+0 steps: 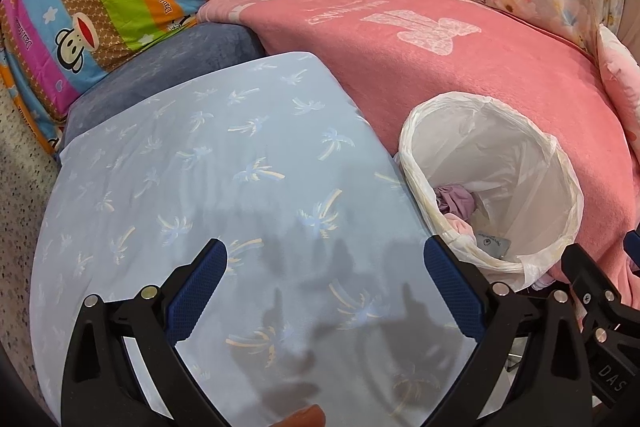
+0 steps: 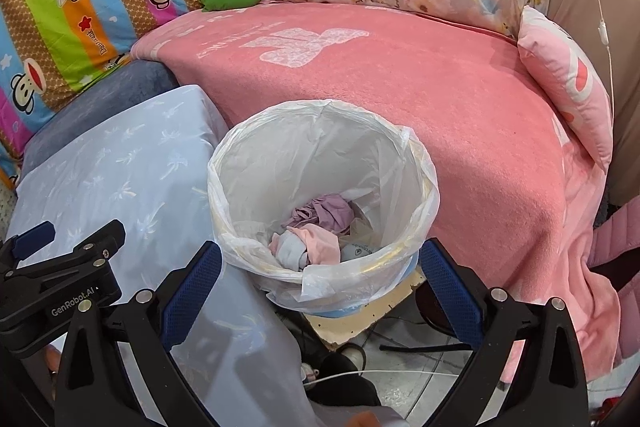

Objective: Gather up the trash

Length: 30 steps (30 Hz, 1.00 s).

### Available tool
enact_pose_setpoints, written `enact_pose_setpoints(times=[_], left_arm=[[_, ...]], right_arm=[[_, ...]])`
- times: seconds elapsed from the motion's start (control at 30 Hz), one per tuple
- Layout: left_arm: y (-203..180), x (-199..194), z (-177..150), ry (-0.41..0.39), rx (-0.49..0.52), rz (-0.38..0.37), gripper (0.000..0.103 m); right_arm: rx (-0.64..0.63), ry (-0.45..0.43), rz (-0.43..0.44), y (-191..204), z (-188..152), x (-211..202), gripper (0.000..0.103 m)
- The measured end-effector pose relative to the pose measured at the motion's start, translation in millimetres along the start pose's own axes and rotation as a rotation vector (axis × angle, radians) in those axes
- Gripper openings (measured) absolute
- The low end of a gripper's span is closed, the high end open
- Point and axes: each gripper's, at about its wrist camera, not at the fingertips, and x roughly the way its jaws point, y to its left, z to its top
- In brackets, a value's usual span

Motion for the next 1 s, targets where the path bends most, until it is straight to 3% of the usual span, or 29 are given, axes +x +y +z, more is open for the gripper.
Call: enact_pose_setpoints(times=[1.0], left_arm=[[-10.6,-5.5,-3.1,0.000,0.001,0.009,0.096]], right_arm=[[-0.026,0.010,-0.029,-4.0,-8.0,-3.1,0.097]])
